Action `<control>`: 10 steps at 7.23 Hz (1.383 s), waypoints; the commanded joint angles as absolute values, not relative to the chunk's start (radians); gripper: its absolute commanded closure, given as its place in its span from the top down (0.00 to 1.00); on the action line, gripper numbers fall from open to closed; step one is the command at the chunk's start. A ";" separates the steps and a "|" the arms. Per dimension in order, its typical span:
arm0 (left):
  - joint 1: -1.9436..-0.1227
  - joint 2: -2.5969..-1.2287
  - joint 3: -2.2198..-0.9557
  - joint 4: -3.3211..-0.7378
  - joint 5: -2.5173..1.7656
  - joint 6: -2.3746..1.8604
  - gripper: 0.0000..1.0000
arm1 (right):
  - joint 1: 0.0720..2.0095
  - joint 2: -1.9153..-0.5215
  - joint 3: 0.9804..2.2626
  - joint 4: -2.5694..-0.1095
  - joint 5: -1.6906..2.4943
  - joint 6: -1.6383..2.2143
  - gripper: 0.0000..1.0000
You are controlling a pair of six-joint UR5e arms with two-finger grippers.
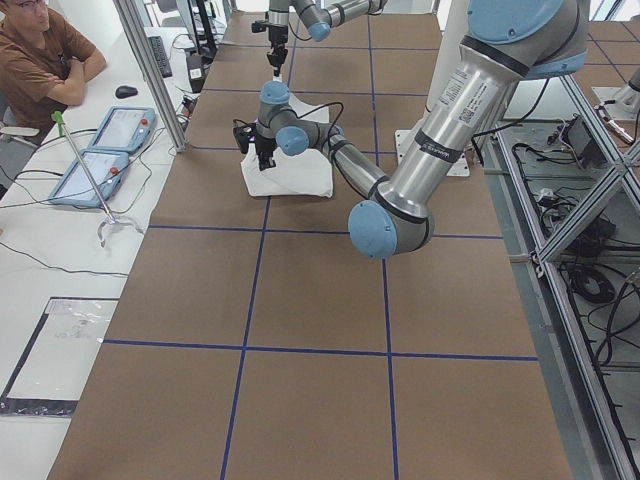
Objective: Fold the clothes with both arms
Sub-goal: 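Carry the hem with both grippers over the shirt to the collar, then open both grippers to release the hem and raise them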
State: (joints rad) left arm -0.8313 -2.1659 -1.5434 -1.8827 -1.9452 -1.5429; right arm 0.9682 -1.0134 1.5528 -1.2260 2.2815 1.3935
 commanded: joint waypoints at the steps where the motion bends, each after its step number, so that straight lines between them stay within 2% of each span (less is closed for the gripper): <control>1: -0.836 -2.195 -1.413 -1.978 -1.942 -1.543 0.00 | 0.960 -0.954 1.461 -1.226 2.255 1.373 0.00; 4: -0.845 -2.242 -1.269 -2.074 -1.936 -1.542 0.00 | 0.962 -0.855 1.323 -1.224 2.244 1.358 0.00; 10: -0.845 -2.273 -1.258 -2.072 -1.936 -1.542 0.00 | 0.962 -0.850 1.289 -1.223 2.244 1.336 0.00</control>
